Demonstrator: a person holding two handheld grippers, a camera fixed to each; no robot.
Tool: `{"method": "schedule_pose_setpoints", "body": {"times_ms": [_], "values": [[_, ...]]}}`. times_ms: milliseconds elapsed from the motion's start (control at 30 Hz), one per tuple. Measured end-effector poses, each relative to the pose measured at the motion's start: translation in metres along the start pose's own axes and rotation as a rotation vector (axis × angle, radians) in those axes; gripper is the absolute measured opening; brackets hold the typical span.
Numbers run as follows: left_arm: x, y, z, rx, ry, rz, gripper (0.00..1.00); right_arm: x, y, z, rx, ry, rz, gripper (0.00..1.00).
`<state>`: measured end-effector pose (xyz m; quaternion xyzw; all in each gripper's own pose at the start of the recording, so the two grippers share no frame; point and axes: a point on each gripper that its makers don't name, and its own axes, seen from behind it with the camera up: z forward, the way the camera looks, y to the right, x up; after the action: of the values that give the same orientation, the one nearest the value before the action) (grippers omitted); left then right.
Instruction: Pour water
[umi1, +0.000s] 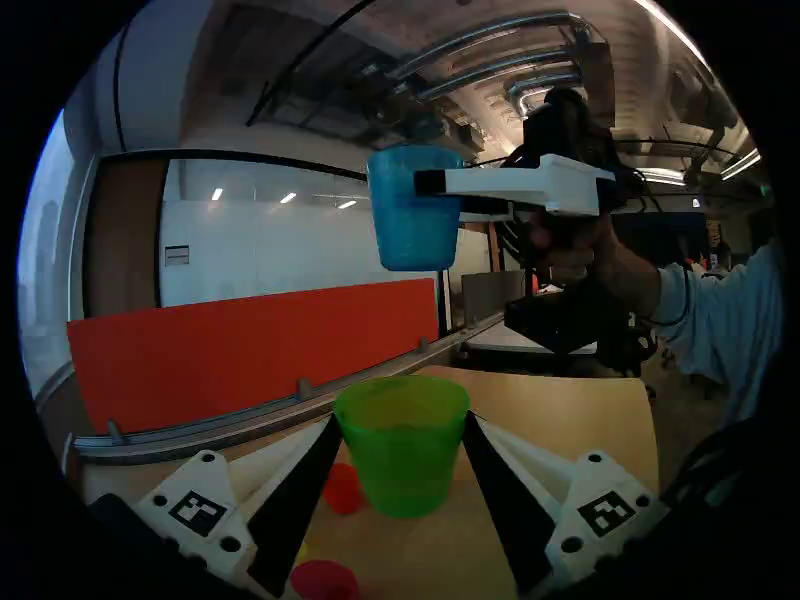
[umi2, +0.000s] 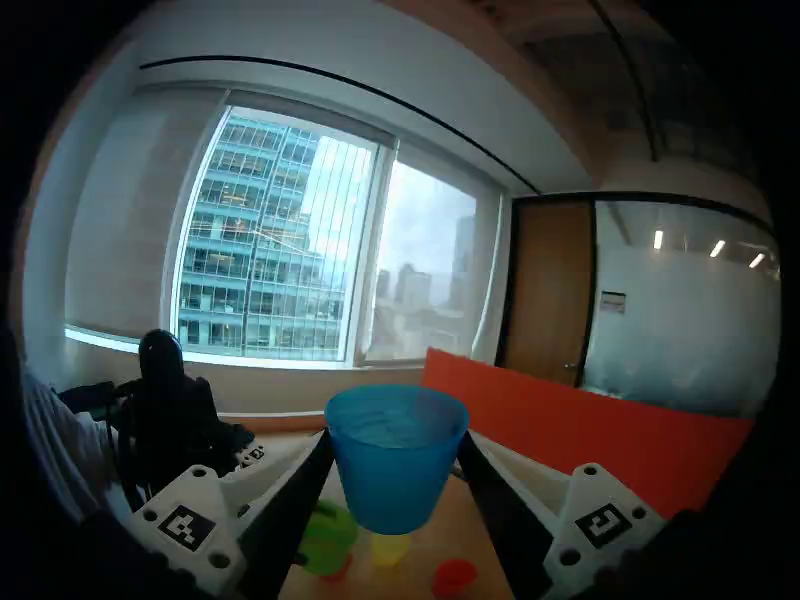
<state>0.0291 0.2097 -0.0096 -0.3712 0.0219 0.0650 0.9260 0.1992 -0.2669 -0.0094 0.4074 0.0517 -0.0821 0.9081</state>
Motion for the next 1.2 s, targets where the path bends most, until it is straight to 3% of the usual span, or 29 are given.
{"method": "schedule_pose_setpoints", "body": {"times_ms": [300,600,1200], "values": [[-0.008,-0.004,-0.009,0.022,-0.015,-0.005,0.86,-0.037,0.014,-0.016,-0.032,-0.042,-0.007,0.89],[-0.014,-0.003,-0.017,0.033,-0.02,-0.019,0.86,-0.054,0.022,-0.034,-0.043,-0.049,0.04,0.89],[-0.034,0.004,-0.017,0.022,-0.062,-0.029,0.86,-0.103,0.025,-0.048,-0.038,-0.102,0.095,0.9]]}}
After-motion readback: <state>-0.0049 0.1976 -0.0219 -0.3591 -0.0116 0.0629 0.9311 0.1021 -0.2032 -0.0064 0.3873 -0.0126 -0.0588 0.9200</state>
